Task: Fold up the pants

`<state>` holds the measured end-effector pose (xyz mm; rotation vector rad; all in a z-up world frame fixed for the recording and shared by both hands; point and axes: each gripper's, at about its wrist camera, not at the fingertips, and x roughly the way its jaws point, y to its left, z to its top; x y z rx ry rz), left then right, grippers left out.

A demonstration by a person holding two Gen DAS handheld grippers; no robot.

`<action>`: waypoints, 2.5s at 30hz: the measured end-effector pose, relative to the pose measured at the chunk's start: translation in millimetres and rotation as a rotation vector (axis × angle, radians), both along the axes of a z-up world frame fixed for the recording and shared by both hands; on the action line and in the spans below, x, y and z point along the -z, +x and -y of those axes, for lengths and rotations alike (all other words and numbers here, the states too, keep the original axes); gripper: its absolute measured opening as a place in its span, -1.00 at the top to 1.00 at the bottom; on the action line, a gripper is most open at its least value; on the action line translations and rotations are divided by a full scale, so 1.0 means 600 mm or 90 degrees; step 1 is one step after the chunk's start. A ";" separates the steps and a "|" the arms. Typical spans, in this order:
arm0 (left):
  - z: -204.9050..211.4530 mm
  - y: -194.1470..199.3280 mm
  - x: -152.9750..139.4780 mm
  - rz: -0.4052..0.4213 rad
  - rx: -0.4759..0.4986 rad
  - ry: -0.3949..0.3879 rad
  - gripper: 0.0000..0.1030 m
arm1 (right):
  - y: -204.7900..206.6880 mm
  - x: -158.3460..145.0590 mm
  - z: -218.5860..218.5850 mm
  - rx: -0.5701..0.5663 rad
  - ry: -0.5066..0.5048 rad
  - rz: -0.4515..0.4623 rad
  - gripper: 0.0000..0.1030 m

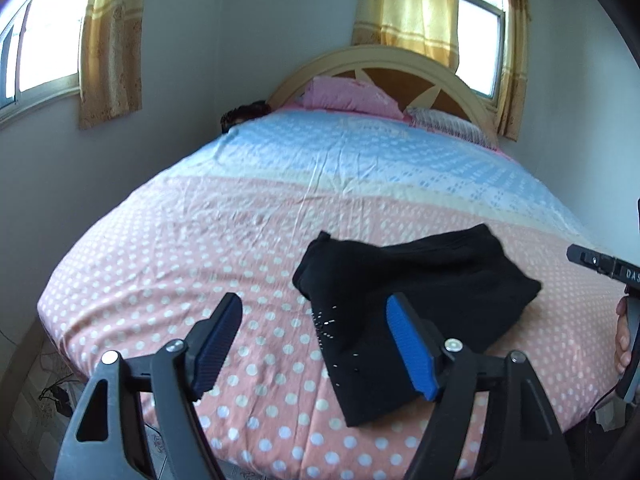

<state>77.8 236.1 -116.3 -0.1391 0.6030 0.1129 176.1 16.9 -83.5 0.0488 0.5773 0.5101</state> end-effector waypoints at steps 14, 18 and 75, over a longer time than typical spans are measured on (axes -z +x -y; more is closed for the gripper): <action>0.043 -0.049 -0.089 0.102 0.043 0.012 -0.87 | -0.102 -0.060 -0.001 -0.002 -0.031 0.083 -0.18; 0.046 -0.052 -0.092 0.106 0.038 0.014 -0.87 | -0.110 -0.066 0.008 0.004 -0.027 0.092 -0.18; 0.078 -0.052 -0.086 0.097 0.018 0.067 -1.00 | -0.147 -0.068 0.013 0.002 -0.013 0.129 -0.19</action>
